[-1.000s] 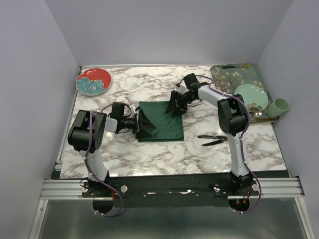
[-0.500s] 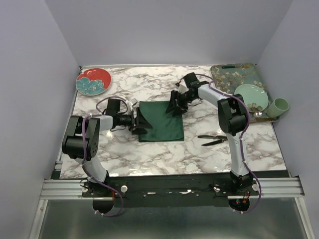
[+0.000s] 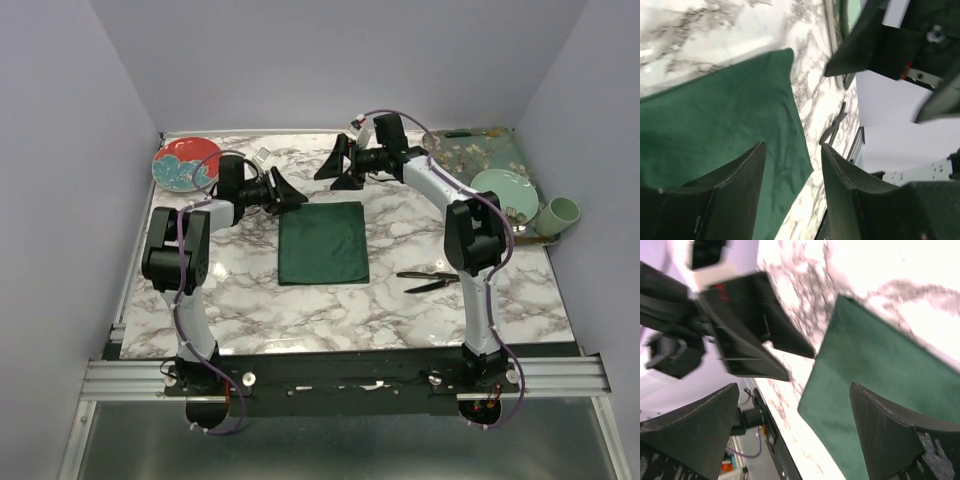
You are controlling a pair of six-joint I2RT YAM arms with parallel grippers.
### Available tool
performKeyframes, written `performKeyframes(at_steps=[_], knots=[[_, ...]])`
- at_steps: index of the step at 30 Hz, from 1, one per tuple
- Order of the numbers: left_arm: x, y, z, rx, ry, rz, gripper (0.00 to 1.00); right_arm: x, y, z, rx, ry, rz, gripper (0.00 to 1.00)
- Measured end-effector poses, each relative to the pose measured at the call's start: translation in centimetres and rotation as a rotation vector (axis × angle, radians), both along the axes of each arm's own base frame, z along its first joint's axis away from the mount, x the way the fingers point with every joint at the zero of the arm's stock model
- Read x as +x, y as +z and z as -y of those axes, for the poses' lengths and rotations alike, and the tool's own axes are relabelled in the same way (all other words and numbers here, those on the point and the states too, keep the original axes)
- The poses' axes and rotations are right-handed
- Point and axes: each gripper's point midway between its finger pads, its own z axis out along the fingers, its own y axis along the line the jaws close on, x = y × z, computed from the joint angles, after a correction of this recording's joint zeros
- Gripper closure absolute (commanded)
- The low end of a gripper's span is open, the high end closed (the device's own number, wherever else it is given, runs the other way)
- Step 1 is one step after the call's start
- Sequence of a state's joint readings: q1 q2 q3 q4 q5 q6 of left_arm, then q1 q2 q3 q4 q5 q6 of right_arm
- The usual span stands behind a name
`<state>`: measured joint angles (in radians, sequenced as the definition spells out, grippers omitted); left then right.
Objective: Fold the napkin into a case and place the utensils inside
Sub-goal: Smooth out the square-folded napkin at the center of the board.
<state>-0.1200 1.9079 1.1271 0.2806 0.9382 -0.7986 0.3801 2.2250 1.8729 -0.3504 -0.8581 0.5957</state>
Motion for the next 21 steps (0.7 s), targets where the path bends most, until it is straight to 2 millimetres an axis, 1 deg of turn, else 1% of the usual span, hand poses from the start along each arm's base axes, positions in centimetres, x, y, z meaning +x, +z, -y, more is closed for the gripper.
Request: performKeyframes(at_steps=[2, 4, 6, 7, 9, 12, 15, 18, 21], knots=[[1.0, -1.3, 0.1, -0.01, 0.031, -0.044, 0.41, 0.9, 0.5, -0.5, 0.033, -0.017, 0.011, 0.0], [2.0, -2.4, 0.2, -0.018, 0.06, -0.076, 0.41, 1.9, -0.2, -1.0, 0.053, -0.034, -0.008, 0.0], [2.9, -3.2, 0.3, -0.024, 0.085, -0.095, 0.41, 2.4, -1.6, -1.3, 0.06, -0.048, -0.04, 0.0], [3.1, -3.4, 0.3, -0.027, 0.092, -0.1, 0.41, 2.5, -3.0, -1.4, 0.054, -0.056, -0.073, 0.0], [3.6, -4.0, 0.3, -0.029, 0.108, -0.111, 0.41, 2.6, -5.1, -1.3, 0.041, -0.07, -0.126, 0.0], [4.1, -5.6, 0.3, -0.029, 0.129, -0.148, 0.41, 2.3, -7.8, -0.5, 0.018, -0.099, -0.195, 0.0], [4.1, -7.1, 0.1, -0.024, 0.143, -0.185, 0.41, 1.9, -9.6, 0.4, -0.003, -0.128, -0.25, 0.0], [4.1, -8.1, -0.1, -0.022, 0.154, -0.213, 0.41, 2.0, -10.0, 1.6, 0.005, -0.161, -0.284, 0.0], [4.2, -8.1, -0.2, -0.026, 0.159, -0.22, 0.41, 1.9, -10.1, 2.6, 0.008, -0.19, -0.308, 0.01]])
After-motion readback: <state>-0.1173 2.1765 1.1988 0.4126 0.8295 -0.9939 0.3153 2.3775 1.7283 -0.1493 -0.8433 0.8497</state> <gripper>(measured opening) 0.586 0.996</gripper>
